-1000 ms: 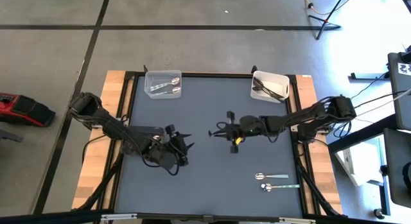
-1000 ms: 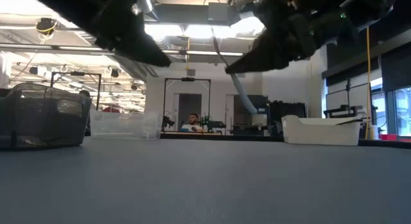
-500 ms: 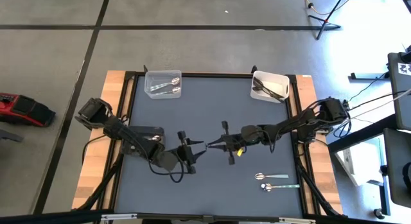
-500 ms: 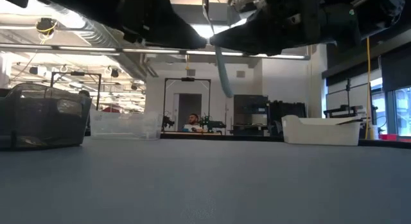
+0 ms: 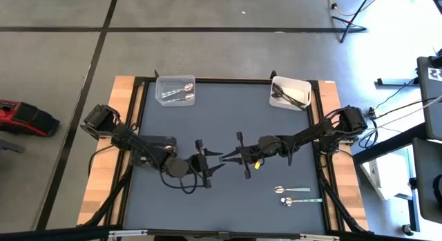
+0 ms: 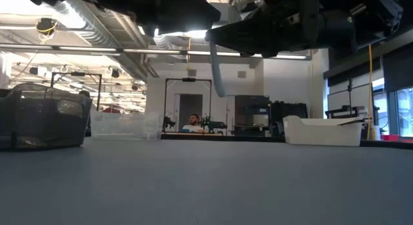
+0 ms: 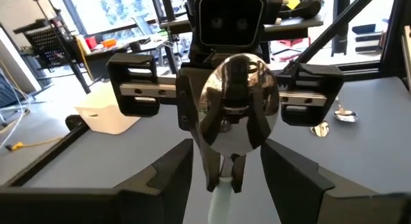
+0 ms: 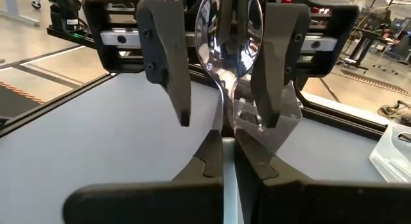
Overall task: Sort silverware by color (type)
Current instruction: Put the blue spoon into the black bin
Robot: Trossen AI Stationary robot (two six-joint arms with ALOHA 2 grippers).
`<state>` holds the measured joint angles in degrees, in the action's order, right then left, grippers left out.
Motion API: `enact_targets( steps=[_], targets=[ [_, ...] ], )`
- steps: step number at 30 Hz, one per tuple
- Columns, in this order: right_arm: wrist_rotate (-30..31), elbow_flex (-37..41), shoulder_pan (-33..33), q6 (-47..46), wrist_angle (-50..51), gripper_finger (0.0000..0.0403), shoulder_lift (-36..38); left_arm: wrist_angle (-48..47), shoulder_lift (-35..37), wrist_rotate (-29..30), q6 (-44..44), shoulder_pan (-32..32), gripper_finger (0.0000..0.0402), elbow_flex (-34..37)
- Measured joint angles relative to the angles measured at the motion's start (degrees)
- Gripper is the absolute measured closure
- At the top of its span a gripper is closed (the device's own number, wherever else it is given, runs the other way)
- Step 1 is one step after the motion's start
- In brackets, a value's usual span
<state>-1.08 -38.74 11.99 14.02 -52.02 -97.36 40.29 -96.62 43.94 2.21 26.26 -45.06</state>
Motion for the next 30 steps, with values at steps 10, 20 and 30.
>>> enact_targets(
  steps=[10,20,30],
  targets=[
    [-0.02,0.0,0.0,-0.09,0.36,0.0397,-0.02,0.2,0.0,-2.52,-0.15,-0.42,0.0303,0.0],
    [0.11,0.0,-0.36,-1.75,1.02,0.0397,-0.02,-1.48,0.0,-5.39,0.07,-1.29,0.0383,0.02],
    [2.24,0.0,-0.4,-4.74,8.82,0.0278,3.26,-4.25,0.25,-6.31,1.12,0.15,0.0385,0.02]
  ],
)
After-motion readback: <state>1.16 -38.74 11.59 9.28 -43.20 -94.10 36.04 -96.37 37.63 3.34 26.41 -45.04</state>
